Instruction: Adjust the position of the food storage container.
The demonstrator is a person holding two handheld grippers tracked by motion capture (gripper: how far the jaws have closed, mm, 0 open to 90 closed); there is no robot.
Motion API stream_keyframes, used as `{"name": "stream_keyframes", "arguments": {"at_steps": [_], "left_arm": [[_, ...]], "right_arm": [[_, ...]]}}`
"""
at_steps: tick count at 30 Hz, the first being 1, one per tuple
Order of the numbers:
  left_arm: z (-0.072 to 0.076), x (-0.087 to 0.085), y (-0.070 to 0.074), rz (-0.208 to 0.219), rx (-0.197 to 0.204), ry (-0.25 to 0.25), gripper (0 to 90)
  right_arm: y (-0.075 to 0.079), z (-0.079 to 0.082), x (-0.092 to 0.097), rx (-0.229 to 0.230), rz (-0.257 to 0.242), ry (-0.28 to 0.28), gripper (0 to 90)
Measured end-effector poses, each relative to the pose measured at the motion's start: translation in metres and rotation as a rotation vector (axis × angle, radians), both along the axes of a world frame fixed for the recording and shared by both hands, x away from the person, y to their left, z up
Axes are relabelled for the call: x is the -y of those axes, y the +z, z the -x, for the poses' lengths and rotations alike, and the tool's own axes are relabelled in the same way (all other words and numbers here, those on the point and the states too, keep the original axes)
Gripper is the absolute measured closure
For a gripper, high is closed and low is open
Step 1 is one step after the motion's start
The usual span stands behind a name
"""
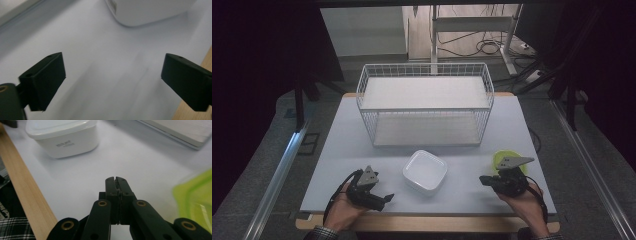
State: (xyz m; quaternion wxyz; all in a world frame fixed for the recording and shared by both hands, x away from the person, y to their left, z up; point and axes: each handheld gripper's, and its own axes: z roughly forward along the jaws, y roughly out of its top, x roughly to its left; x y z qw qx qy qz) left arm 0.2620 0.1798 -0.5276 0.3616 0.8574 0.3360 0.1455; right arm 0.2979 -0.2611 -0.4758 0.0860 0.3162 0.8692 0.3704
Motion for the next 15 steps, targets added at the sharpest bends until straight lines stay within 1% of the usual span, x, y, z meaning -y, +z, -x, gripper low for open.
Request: {"name": "stream_keyframes", "arguments": {"at_steps": [1, 2, 3, 5, 6, 7, 8, 10, 11, 12, 13, 14, 15], "left_arm": [[-0.006, 0.001, 0.0, -0.004, 0.001, -0.001, 12.9], [-0.006, 0.001, 0.0, -0.004, 0.001, -0.001, 15.1], [-0.009, 0.002, 0.0, -0.004, 0.002, 0.005, 15.1], [-0.016, 0.001, 0.0, 0.001, -0.002, 0.025, 24.7], [-0.024, 0.001, 0.0, 0.02, -0.004, 0.038, 34.5], [-0.024, 0.001, 0.0, 0.02, -0.004, 0.038, 38.5], [-0.028, 0.001, 0.001, 0.03, -0.006, 0.045, 38.5], [-0.038, 0.001, 0.002, 0.049, -0.005, 0.052, 49.0], [-0.043, 0.003, 0.001, 0.071, -0.01, 0.055, 53.6], [-0.053, 0.006, 0.0, 0.092, -0.023, 0.049, 61.8], [-0.057, 0.009, 0.0, 0.087, -0.023, 0.041, 64.4], [-0.057, 0.009, 0.0, 0.087, -0.023, 0.041, 68.1], [-0.06, 0.012, 0.0, 0.078, -0.021, 0.034, 71.8]], "right_arm": [[-0.003, -0.001, -0.005, -0.007, 0.01, 0.013, 89.1], [-0.004, -0.001, -0.009, -0.012, 0.011, 0.016, 89.1], [-0.004, -0.001, -0.009, -0.012, 0.011, 0.016, 89.1], [-0.005, -0.002, -0.016, -0.009, 0.018, 0.019, 89.2], [-0.006, -0.003, -0.022, -0.009, 0.02, 0.02, 89.2], [-0.006, -0.003, -0.022, -0.009, 0.02, 0.02, 89.2], [-0.007, -0.004, -0.026, -0.011, 0.016, 0.02, 89.2], [-0.008, -0.005, -0.033, -0.012, 0.017, 0.026, 89.2], [-0.009, -0.005, -0.037, -0.015, 0.016, 0.02, 89.2], [-0.011, -0.007, -0.042, -0.02, 0.012, 0.013, 89.3], [-0.012, -0.007, -0.044, -0.02, 0.006, 0.008, 89.2], [-0.012, -0.007, -0.044, -0.02, 0.006, 0.008, 89.2], [-0.013, -0.009, -0.048, -0.026, -0.008, 0.002, 89.2]]}}
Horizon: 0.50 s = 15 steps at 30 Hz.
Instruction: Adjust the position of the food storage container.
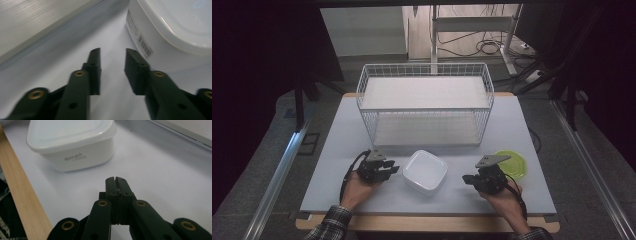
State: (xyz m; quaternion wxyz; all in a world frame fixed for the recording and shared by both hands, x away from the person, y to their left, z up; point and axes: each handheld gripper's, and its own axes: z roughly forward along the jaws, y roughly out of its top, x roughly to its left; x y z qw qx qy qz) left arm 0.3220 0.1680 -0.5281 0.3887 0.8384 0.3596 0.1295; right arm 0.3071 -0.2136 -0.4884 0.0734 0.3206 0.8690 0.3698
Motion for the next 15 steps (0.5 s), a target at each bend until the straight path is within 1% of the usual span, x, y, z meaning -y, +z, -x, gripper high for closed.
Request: {"name": "stream_keyframes", "arguments": {"at_steps": [1, 2, 3, 4, 5, 7, 8, 10, 11, 14, 15], "left_arm": [[-0.005, 0.007, -0.001, -0.016, 0.007, -0.001, 74.2], [-0.005, 0.007, -0.001, -0.016, 0.007, -0.001, 76.7], [-0.008, 0.011, -0.001, -0.016, 0.006, -0.002, 79.0], [-0.008, 0.011, -0.001, -0.016, 0.006, -0.002, 80.3], [-0.01, 0.015, -0.002, -0.008, 0.002, -0.007, 81.6], [-0.01, 0.016, -0.002, -0.004, -0.002, -0.014, 82.2], [-0.009, 0.016, -0.003, -0.004, -0.003, -0.019, 82.7], [-0.008, 0.017, -0.003, 0.016, -0.017, -0.03, 82.8], [-0.007, 0.017, -0.004, 0.033, -0.028, -0.036, 82.8], [-0.004, 0.019, -0.004, 0.034, -0.029, -0.043, 82.7], [0.0, 0.022, -0.003, 0.026, -0.029, -0.051, 83.0]], "right_arm": [[-0.001, -0.002, -0.001, -0.002, -0.01, -0.004, 89.1], [-0.001, -0.002, -0.001, -0.002, -0.01, -0.004, 89.1], [-0.003, -0.004, -0.004, -0.012, -0.033, -0.012, 89.2], [-0.003, -0.004, -0.004, -0.012, -0.033, -0.012, 89.2], [-0.005, -0.007, -0.008, -0.024, -0.05, -0.025, 89.1], [-0.006, -0.008, -0.01, -0.026, -0.05, -0.029, 89.1], [-0.007, -0.008, -0.013, -0.034, -0.055, -0.034, 89.2], [-0.008, -0.01, -0.017, -0.036, -0.063, -0.04, 89.2], [-0.009, -0.013, -0.022, -0.048, -0.066, -0.055, 89.2], [-0.012, -0.018, -0.029, -0.074, -0.091, -0.063, 89.1], [-0.013, -0.02, -0.032, -0.092, -0.1, -0.062, 89.2]]}}
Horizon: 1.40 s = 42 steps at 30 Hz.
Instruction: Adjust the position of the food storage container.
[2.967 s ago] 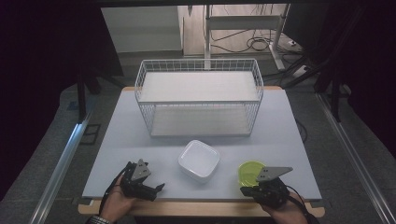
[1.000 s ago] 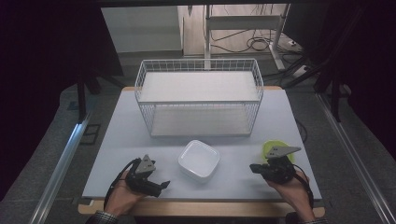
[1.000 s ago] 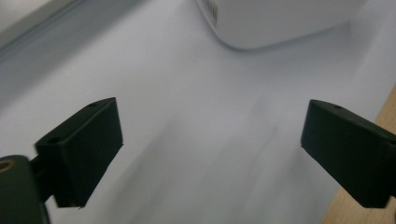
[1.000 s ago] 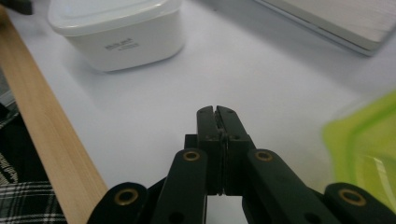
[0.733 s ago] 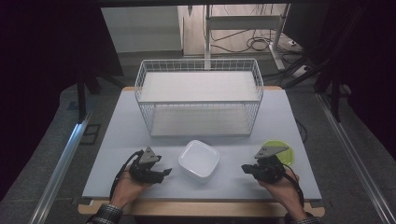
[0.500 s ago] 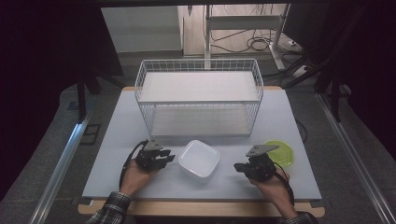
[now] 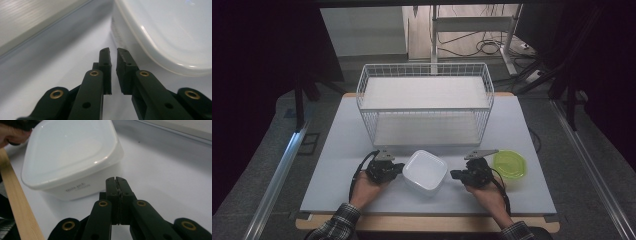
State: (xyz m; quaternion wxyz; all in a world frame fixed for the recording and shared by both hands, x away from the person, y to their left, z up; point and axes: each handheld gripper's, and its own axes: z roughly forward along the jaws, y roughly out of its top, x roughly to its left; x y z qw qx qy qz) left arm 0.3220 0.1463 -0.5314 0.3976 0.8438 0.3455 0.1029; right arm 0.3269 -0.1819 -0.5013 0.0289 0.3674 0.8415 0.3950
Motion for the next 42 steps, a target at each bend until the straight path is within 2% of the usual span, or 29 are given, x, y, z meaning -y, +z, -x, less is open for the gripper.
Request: {"name": "stream_keyframes", "arguments": {"at_steps": [7, 8, 9, 10, 13, 15, 21, 30, 33, 34, 35, 36, 37, 38, 39, 40, 42], "left_arm": [[0.014, 0.001, 0.003, -0.007, -0.014, 0.0, 83.2], [0.019, 0.0, 0.004, -0.007, -0.014, -0.001, 83.1], [0.019, 0.0, 0.004, -0.007, -0.014, -0.001, 83.0], [0.025, -0.001, 0.006, 0.0, -0.015, -0.003, 82.8], [0.03, -0.001, 0.008, 0.007, -0.016, -0.008, 82.5], [0.034, 0.001, 0.009, 0.015, -0.021, -0.016, 82.4], [0.045, 0.005, 0.011, -0.002, -0.021, -0.036, 81.2], [0.047, 0.004, 0.01, 0.011, -0.028, -0.032, 79.0], [0.049, 0.001, 0.013, 0.027, -0.008, -0.025, 74.7], [0.049, -0.001, 0.014, 0.023, 0.007, -0.016, 69.5], [0.049, -0.001, 0.014, 0.023, 0.007, -0.016, 67.7], [0.05, -0.002, 0.015, 0.018, 0.012, -0.01, 64.0], [0.051, -0.004, 0.015, 0.016, 0.014, -0.004, 64.0], [0.052, -0.005, 0.015, 0.008, 0.016, 0.004, 57.4], [0.053, -0.006, 0.015, -0.007, 0.018, 0.014, 57.4], [0.055, -0.007, 0.015, -0.035, 0.028, 0.033, 52.1], [0.056, -0.008, 0.015, -0.046, 0.031, 0.041, 50.3]], "right_arm": [[0.001, -0.006, -0.007, -0.016, 0.007, -0.01, 89.1], [0.001, -0.01, -0.007, -0.039, -0.012, -0.018, 89.1], [0.001, -0.01, -0.007, -0.039, -0.012, -0.018, 89.1], [0.001, -0.013, -0.007, -0.054, -0.02, -0.027, 89.1], [0.001, -0.011, -0.007, -0.047, -0.02, -0.024, 89.1], [0.002, -0.005, -0.008, -0.017, 0.0, -0.013, 89.2], [0.001, 0.006, -0.011, 0.029, 0.036, 0.009, 89.1], [0.0, 0.009, -0.012, 0.043, 0.048, 0.024, 88.6], [0.002, 0.011, -0.009, 0.059, 0.046, 0.035, 85.3], [0.004, 0.014, -0.007, 0.092, 0.064, 0.037, 82.2], [0.004, 0.014, -0.007, 0.092, 0.064, 0.037, 82.2], [0.007, 0.016, -0.004, 0.113, 0.065, 0.037, 79.3], [0.007, 0.016, -0.004, 0.113, 0.065, 0.037, 79.3], [0.009, 0.018, 0.0, 0.126, 0.054, 0.04, 76.4], [0.009, 0.018, 0.0, 0.126, 0.054, 0.04, 76.4], [0.012, 0.02, 0.004, 0.138, 0.038, 0.047, 71.6], [0.013, 0.021, 0.005, 0.14, 0.034, 0.051, 69.2]]}}
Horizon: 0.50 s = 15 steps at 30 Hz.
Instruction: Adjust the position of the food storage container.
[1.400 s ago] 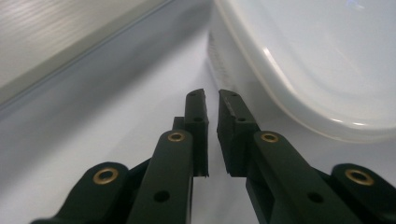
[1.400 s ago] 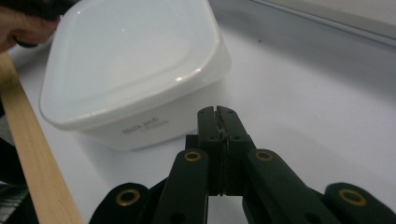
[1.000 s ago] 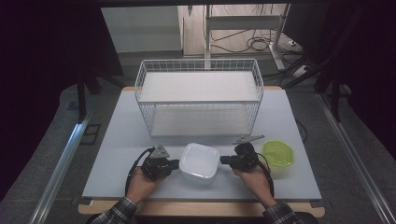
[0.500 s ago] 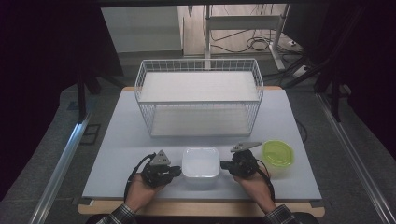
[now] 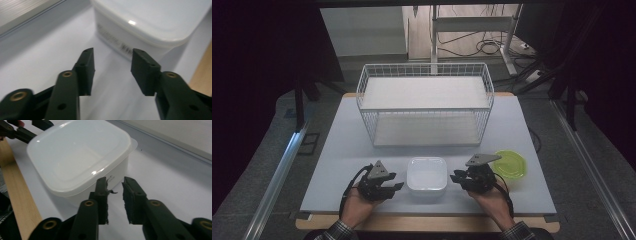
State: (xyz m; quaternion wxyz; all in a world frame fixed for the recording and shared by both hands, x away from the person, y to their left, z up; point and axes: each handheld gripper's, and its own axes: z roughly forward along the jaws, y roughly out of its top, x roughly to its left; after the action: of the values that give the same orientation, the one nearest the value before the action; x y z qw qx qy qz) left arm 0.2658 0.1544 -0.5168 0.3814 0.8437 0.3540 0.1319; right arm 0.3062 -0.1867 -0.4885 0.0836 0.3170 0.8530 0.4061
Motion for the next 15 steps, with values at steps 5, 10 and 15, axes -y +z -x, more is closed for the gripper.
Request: {"name": "stream_keyframes", "arguments": {"at_steps": [5, 10, 15], "left_arm": [[0.005, -0.004, -0.002, -0.001, -0.002, -0.001, 32.1], [0.01, -0.011, -0.005, -0.002, -0.012, 0.024, 15.7], [0.012, -0.015, -0.006, 0.005, -0.018, 0.041, 9.0]], "right_arm": [[0.002, 0.004, 0.006, 0.004, -0.024, 0.009, 49.5], [0.006, 0.007, 0.008, 0.024, -0.054, 0.006, 31.3], [0.003, 0.008, 0.009, 0.025, -0.067, 0.004, 19.6]]}}
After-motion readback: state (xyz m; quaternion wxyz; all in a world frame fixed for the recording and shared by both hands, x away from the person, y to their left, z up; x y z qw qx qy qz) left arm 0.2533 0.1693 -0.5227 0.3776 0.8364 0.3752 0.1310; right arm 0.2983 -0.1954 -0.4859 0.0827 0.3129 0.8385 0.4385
